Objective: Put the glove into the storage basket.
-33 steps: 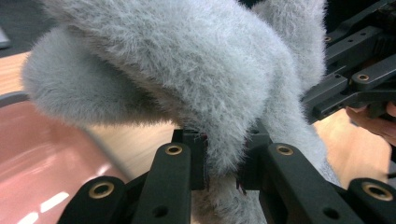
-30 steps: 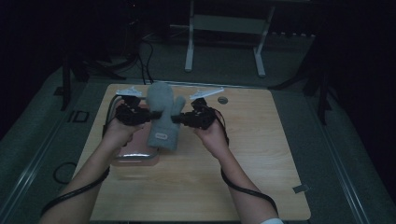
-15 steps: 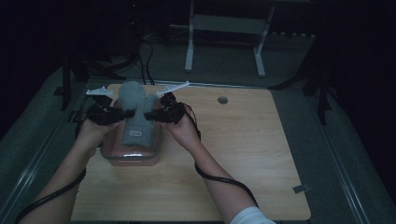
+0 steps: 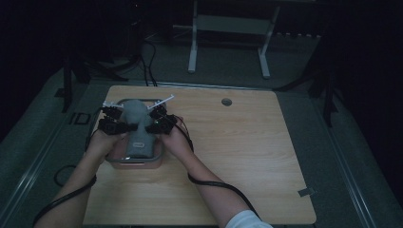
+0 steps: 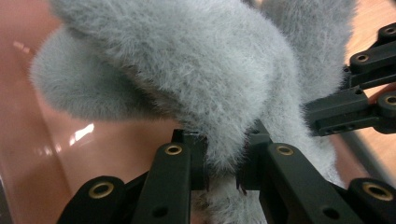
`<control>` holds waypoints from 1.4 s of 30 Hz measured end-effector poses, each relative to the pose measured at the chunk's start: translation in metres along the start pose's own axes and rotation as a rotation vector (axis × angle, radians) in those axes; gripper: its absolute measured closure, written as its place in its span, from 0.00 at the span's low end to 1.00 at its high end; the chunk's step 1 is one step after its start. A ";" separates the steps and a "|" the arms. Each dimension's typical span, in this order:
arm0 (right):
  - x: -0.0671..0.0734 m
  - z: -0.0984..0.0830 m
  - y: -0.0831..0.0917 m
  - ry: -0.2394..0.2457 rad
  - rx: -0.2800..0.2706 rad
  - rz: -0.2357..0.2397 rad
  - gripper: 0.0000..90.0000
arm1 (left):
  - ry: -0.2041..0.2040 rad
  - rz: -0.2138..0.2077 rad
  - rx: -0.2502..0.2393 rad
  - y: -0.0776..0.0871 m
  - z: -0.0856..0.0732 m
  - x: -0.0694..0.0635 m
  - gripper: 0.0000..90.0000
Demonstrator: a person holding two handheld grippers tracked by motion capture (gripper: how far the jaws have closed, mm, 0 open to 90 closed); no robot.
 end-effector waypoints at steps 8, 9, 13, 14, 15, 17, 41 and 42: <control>-0.004 -0.004 -0.017 -0.026 0.070 -0.079 0.86 | 0.032 0.032 0.086 -0.020 -0.002 0.004 0.86; -0.005 -0.004 -0.018 -0.037 0.075 -0.075 0.86 | 0.029 0.037 0.104 -0.024 -0.003 0.004 0.86; -0.006 -0.006 -0.021 -0.025 0.099 -0.094 0.77 | 0.013 0.090 0.155 -0.036 -0.004 0.006 0.86; -0.006 -0.007 -0.023 -0.032 0.108 -0.089 0.76 | 0.014 0.100 0.162 -0.038 -0.004 0.006 0.85; -0.007 -0.007 -0.023 -0.034 0.110 -0.090 0.74 | 0.015 0.110 0.171 -0.040 -0.004 0.007 0.84; -0.007 -0.008 -0.024 -0.037 0.110 -0.095 0.71 | 0.011 0.124 0.181 -0.041 -0.003 0.008 0.80; -0.018 -0.033 0.077 0.049 -0.104 0.126 0.20 | -0.023 0.086 -0.173 0.014 0.008 -0.024 0.17; -0.019 -0.036 0.079 0.055 -0.111 0.122 0.20 | -0.043 0.086 -0.175 0.016 0.007 -0.030 0.17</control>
Point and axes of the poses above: each handheld gripper's, and its own axes: y roughly backward along the jaws, z roughly out of its top, x roughly to its left, the point moved 9 cm from there along -y, roughly forward along the jaws, and after that the axes turned 13 degrees about x, right-handed, at the moved point
